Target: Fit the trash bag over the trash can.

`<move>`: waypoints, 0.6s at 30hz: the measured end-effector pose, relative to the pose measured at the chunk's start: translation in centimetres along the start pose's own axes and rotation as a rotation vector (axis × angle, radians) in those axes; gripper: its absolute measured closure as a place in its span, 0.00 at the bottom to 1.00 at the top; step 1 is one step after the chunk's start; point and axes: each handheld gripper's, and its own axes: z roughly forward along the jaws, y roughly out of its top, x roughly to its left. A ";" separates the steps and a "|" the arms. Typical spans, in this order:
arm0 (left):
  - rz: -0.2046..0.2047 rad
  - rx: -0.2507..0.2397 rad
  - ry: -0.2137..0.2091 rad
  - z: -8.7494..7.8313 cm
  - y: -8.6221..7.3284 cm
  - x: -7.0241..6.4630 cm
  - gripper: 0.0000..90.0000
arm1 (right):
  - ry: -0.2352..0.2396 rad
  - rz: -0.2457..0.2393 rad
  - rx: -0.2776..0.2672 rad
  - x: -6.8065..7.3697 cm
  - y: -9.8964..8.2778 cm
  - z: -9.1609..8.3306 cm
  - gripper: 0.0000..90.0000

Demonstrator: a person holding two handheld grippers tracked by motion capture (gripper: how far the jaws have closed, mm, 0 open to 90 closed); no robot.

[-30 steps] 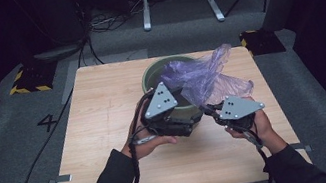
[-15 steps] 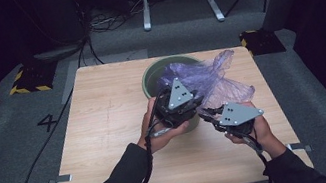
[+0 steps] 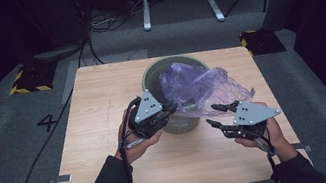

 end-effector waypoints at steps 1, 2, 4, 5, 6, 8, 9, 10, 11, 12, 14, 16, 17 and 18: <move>-0.002 -0.001 0.005 -0.2 -0.2 0.1 0.93 | -0.002 0.008 -0.005 -0.1 0.1 -0.2 0.56; -0.002 -0.001 0.005 -0.2 -0.2 0.1 0.93 | -0.007 0.013 -0.011 -0.2 0.2 -0.4 0.54; 0.002 0.004 0.017 -0.6 -0.8 0.3 0.94 | -0.020 0.029 -0.032 -0.4 0.4 -0.8 0.50; 0.005 0.006 0.022 -0.8 -1.0 0.4 0.94 | -0.023 0.039 -0.041 -0.6 0.5 -1.1 0.49; 0.005 0.006 0.022 -0.8 -1.0 0.4 0.94 | -0.026 0.047 -0.053 -0.8 0.6 -1.3 0.46; -0.006 0.006 0.024 -1.0 -1.4 0.6 0.94 | -0.031 0.054 -0.061 -0.9 0.8 -1.5 0.44; -0.002 0.015 0.033 -1.2 -1.7 0.8 0.94 | -0.046 0.067 -0.072 -1.2 1.0 -1.8 0.38; -0.001 0.015 0.032 -1.2 -1.9 0.9 0.94 | -0.050 0.074 -0.075 -1.3 1.2 -1.9 0.37; -0.001 0.018 0.035 -1.4 -2.0 1.0 0.94 | -0.047 0.075 -0.073 -1.4 1.3 -2.0 0.36; -0.001 0.015 0.038 -1.5 -2.1 1.0 0.94 | -0.044 0.075 -0.076 -1.4 1.5 -2.2 0.35; -0.007 0.011 0.038 -1.6 -2.4 1.1 0.94 | -0.030 0.084 -0.103 -1.4 1.9 -2.6 0.33; -0.008 0.014 0.036 -1.6 -2.5 1.1 0.94 | -0.019 0.091 -0.110 -1.4 2.0 -2.8 0.33; 0.002 0.027 0.045 -1.6 -2.7 1.1 0.94 | -0.019 0.080 -0.089 -1.2 2.3 -2.7 0.31; 0.009 0.031 0.052 -1.5 -2.9 1.0 0.94 | -0.018 0.075 -0.080 -1.1 2.3 -2.7 0.30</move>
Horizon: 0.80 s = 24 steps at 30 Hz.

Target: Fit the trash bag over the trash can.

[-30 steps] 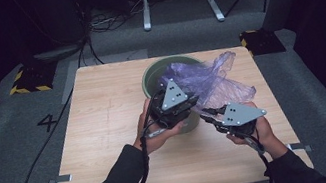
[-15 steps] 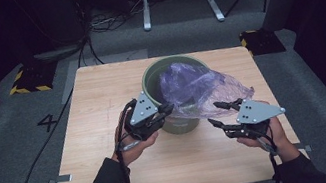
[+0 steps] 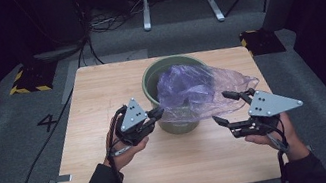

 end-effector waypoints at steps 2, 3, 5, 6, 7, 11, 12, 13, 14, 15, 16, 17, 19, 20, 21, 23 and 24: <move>0.001 0.006 0.003 0.0 -0.3 0.0 0.94 | 0.020 -0.002 0.003 0.3 0.1 -0.1 0.29; 0.001 0.008 0.007 0.0 -0.5 0.1 0.94 | 0.026 -0.002 0.008 0.4 0.1 -0.1 0.28; -0.002 0.012 0.009 0.0 -0.7 0.2 0.94 | 0.033 -0.008 0.016 0.6 0.1 -0.2 0.28; -0.003 0.012 0.012 0.0 -0.9 0.2 0.94 | 0.032 -0.013 0.022 0.7 0.2 -0.3 0.28; -0.003 0.014 0.016 0.0 -0.9 0.3 0.94 | 0.026 -0.014 0.031 0.7 0.2 -0.3 0.28; 0.000 0.023 0.024 0.0 -1.2 0.4 0.93 | -0.002 -0.025 0.086 0.6 0.2 0.4 0.28; 0.003 0.026 0.026 0.1 -1.3 0.5 0.93 | -0.023 -0.040 0.109 0.5 0.1 0.7 0.27; 0.005 0.031 0.028 0.1 -1.4 0.5 0.93 | -0.039 -0.045 0.128 0.4 0.1 1.0 0.28; 0.005 0.031 0.028 0.1 -1.4 0.5 0.93 | -0.045 -0.039 0.148 0.2 0.0 1.3 0.28; 0.004 0.041 0.032 0.2 -1.6 0.7 0.93 | -0.052 -0.031 0.164 0.0 -0.1 1.6 0.29; 0.001 0.044 0.034 0.2 -1.7 0.8 0.93 | -0.059 -0.029 0.172 -0.2 -0.2 1.8 0.30; -0.003 0.045 0.036 0.2 -1.8 1.0 0.93 | -0.060 -0.024 0.178 -0.4 -0.3 1.8 0.32; -0.007 0.047 0.035 0.1 -2.0 1.3 0.93 | -0.067 -0.018 0.191 -0.7 -0.5 2.0 0.33; -0.013 0.045 0.041 0.1 -2.1 1.4 0.93 | -0.069 -0.014 0.193 -0.9 -0.6 2.0 0.34; -0.021 0.042 0.038 0.0 -2.2 1.5 0.93 | -0.069 -0.005 0.197 -1.0 -0.7 1.9 0.34; -0.029 0.041 0.041 -0.1 -2.5 1.7 0.93 | -0.060 0.016 0.197 -1.3 -0.9 1.8 0.33; -0.035 0.042 0.039 0.0 -2.6 1.7 0.93 | -0.038 0.018 0.192 -1.2 -1.0 1.6 0.31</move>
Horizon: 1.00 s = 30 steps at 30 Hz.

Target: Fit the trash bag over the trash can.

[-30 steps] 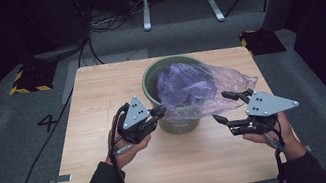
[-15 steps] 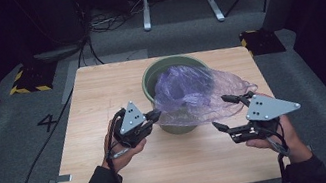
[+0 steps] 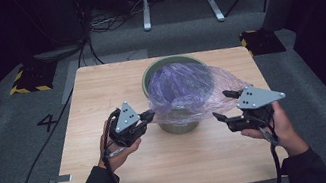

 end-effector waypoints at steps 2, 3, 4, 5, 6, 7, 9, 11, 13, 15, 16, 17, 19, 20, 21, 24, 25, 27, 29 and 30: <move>0.003 0.001 -0.006 0.0 -0.3 -0.1 0.93 | 0.022 -0.036 -0.012 0.6 -0.3 -0.5 0.28; 0.004 0.001 -0.007 0.1 -0.4 -0.2 0.93 | 0.030 -0.052 -0.019 1.0 -0.4 -0.9 0.27; 0.008 0.000 -0.010 0.1 -0.5 -0.4 0.93 | 0.032 -0.062 -0.029 1.3 -0.6 -1.2 0.27; 0.012 0.001 -0.013 0.2 -0.6 -0.5 0.92 | 0.033 -0.060 -0.041 1.4 -0.7 -1.6 0.27; 0.012 0.001 -0.013 0.2 -0.6 -0.5 0.92 | 0.034 -0.053 -0.051 1.5 -0.8 -1.9 0.27; 0.023 0.006 -0.014 0.3 -0.7 -0.8 0.92 | 0.032 -0.050 -0.062 1.5 -0.7 -2.2 0.27; 0.019 0.002 -0.018 0.4 -0.8 -1.0 0.89 | 0.044 -0.035 -0.083 1.3 -0.4 -2.8 0.26; 0.023 0.003 -0.023 0.4 -0.9 -1.3 0.89 | 0.058 -0.022 -0.112 1.1 0.2 -3.5 0.26; 0.028 -0.001 -0.020 0.4 -1.1 -1.6 0.89 | 0.073 -0.012 -0.148 1.3 0.7 -4.1 0.26; 0.026 -0.001 -0.023 0.5 -1.3 -1.7 0.89 | 0.067 -0.007 -0.164 1.7 1.1 -4.2 0.26; 0.026 0.002 -0.024 0.6 -1.4 -1.8 0.90 | 0.063 -0.011 -0.163 2.0 1.3 -4.1 0.27; 0.029 0.009 -0.020 0.8 -1.5 -1.7 0.90 | 0.052 -0.022 -0.157 2.2 1.5 -3.8 0.27; 0.027 0.020 -0.018 1.0 -1.6 -1.6 0.90 | 0.022 -0.037 -0.125 2.5 1.9 -2.7 0.29; 0.027 0.020 -0.018 1.0 -1.6 -1.6 0.90 | 0.022 -0.040 -0.105 2.6 2.2 -2.1 0.29; 0.019 0.015 -0.014 1.0 -1.6 -1.5 0.90 | 0.018 -0.047 -0.080 2.6 2.4 -1.4 0.30; 0.020 0.011 -0.010 0.9 -1.4 -1.4 0.90 | 0.001 -0.047 -0.033 2.4 2.7 -0.1 0.30; 0.017 0.008 -0.008 0.8 -1.4 -1.3 0.90 | 0.003 -0.039 -0.016 2.2 2.9 0.4 0.30; 0.016 0.007 -0.006 0.8 -1.4 -1.2 0.90 | -0.005 -0.044 0.018 2.2 3.1 1.4 0.30; 0.015 0.007 0.000 0.7 -1.4 -1.1 0.90 | 0.010 -0.046 0.045 2.3 3.1 2.0 0.30; 0.015 0.007 0.000 0.7 -1.4 -1.1 0.91 | 0.010 -0.046 0.045 2.3 3.1 2.0 0.30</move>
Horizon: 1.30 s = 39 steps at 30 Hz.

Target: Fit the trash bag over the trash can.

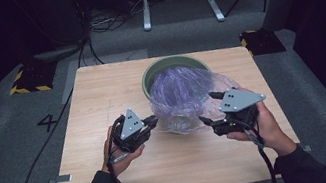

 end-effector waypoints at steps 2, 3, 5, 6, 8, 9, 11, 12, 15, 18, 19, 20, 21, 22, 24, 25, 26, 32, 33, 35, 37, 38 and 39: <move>0.000 -0.007 0.000 -0.2 0.1 0.2 0.91 | 0.009 -0.037 0.032 0.4 -0.2 0.6 0.30; -0.001 -0.009 0.000 -0.3 0.2 0.3 0.91 | 0.010 -0.052 0.043 0.5 -0.3 0.8 0.31; -0.005 -0.009 0.004 -0.4 0.2 0.5 0.91 | 0.014 -0.064 0.061 0.5 -0.5 1.2 0.37; -0.008 -0.008 0.005 -0.4 0.2 0.6 0.91 | 0.020 -0.066 0.068 0.4 -0.6 1.3 0.45; -0.012 -0.007 0.007 -0.4 0.2 0.8 0.92 | 0.027 -0.076 0.083 0.1 -0.9 1.5 0.64; -0.015 -0.006 0.011 -0.4 0.2 0.9 0.92 | 0.030 -0.076 0.087 -0.1 -1.0 1.5 0.71; -0.020 -0.004 0.012 -0.5 0.1 1.1 0.93 | 0.026 -0.071 0.085 -0.5 -1.3 1.4 0.83; -0.020 -0.004 0.012 -0.5 0.1 1.1 0.93 | 0.020 -0.066 0.080 -0.8 -1.3 1.2 0.87; -0.024 0.010 0.026 -0.5 0.0 1.7 0.94 | 0.005 -0.043 0.058 -1.5 -1.4 0.6 0.93; -0.025 0.020 0.037 -0.5 -0.2 2.1 0.94 | -0.019 -0.028 0.050 -2.0 -1.4 0.4 0.94; -0.029 0.032 0.041 -0.5 -0.3 2.5 0.95 | -0.043 -0.004 0.045 -2.6 -1.4 0.1 0.94; -0.035 0.035 0.045 -0.4 -0.4 2.7 0.95 | -0.049 0.009 0.044 -2.9 -1.4 0.1 0.95; -0.041 0.038 0.043 -0.4 -0.5 2.9 0.95 | -0.054 0.023 0.039 -3.2 -1.5 -0.1 0.95; -0.047 0.044 0.042 -0.4 -0.6 3.1 0.94 | -0.055 0.036 0.033 -3.5 -1.6 -0.2 0.95; -0.058 0.051 0.048 -0.3 -0.7 3.3 0.92 | -0.077 0.057 0.024 -4.0 -1.7 -0.4 0.95; -0.069 0.062 0.049 -0.2 -0.9 3.8 0.92 | -0.083 0.066 0.019 -4.3 -1.7 -0.5 0.95; -0.072 0.065 0.051 -0.2 -1.0 4.0 0.92 | -0.097 0.076 0.013 -4.6 -1.6 -0.7 0.96; -0.101 0.070 0.082 -0.3 -1.2 4.5 0.73 | -0.137 0.085 0.023 -5.9 -1.4 -0.7 0.97; -0.112 0.076 0.102 -0.4 -1.2 4.6 0.73 | -0.140 0.091 0.023 -6.2 -1.4 -0.7 0.97; -0.113 0.079 0.112 -0.8 -1.1 4.3 0.47 | -0.148 0.104 0.027 -7.1 -1.5 -0.5 0.97; -0.095 0.072 0.116 -1.5 -1.0 3.8 0.33 | -0.143 0.110 0.024 -7.3 -1.6 -0.5 0.98; -0.084 0.058 0.112 -1.9 -1.0 3.5 0.30 | -0.145 0.111 0.023 -7.4 -1.6 -0.5 0.98; -0.074 0.041 0.100 -2.5 -0.9 3.2 0.26 | -0.146 0.110 0.020 -7.5 -1.6 -0.6 0.98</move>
